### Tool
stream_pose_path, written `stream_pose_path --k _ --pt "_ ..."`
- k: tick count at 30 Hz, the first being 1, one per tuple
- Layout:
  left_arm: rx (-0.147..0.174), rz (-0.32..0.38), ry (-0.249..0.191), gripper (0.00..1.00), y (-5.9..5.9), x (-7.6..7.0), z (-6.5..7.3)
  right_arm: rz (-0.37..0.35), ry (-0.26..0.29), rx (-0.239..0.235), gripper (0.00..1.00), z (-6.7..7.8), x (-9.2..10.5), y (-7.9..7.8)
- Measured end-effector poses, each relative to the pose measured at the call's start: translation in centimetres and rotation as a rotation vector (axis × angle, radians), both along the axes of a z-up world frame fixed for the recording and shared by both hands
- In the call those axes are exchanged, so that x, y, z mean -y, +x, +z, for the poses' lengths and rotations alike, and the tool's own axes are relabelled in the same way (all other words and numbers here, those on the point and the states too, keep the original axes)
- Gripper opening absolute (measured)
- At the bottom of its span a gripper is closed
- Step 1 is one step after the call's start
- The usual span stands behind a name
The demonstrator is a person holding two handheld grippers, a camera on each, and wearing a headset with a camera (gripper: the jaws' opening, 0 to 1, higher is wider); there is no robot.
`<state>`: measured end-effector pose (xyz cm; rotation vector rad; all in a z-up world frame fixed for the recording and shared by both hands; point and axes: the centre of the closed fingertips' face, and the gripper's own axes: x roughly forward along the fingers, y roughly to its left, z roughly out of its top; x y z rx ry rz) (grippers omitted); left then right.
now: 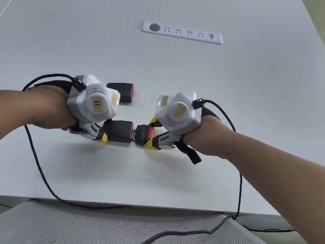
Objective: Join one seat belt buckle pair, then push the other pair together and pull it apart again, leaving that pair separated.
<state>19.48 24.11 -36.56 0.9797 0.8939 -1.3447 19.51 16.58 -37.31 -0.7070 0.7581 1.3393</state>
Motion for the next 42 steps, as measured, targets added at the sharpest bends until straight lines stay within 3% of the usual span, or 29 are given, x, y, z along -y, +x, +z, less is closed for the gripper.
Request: stream_pose_path --k 7,14,18,23,34,40,42 --pt "0.016 0.0 0.017 0.32 0.5 -0.7 -0.3 0.008 -0.007 0.025 0.36 0.3 -0.2 0.0" --pt "0.019 0.026 -0.044 0.35 1.0 -0.8 2.1 -0.024 0.045 0.033 0.36 2.5 -0.6 0.7" --pt "0.057 0.03 -0.057 0.35 2.7 -1.2 2.8 -0.02 0.052 0.057 0.36 3.5 -0.3 1.6" --pt "0.105 0.078 -0.095 0.35 5.8 -0.6 3.6 -0.045 0.037 0.074 0.36 3.7 1.2 3.4" --pt "0.128 0.095 -0.095 0.37 10.5 -0.1 3.1 -0.133 -0.025 0.104 0.36 3.3 6.8 8.5" --pt "0.142 0.106 -0.077 0.43 12.1 -0.4 2.0 -0.163 -0.052 0.107 0.36 2.5 8.7 10.2" --pt "0.131 0.102 -0.079 0.43 12.2 -0.3 1.6 -0.17 -0.055 0.107 0.36 2.3 9.0 10.6"
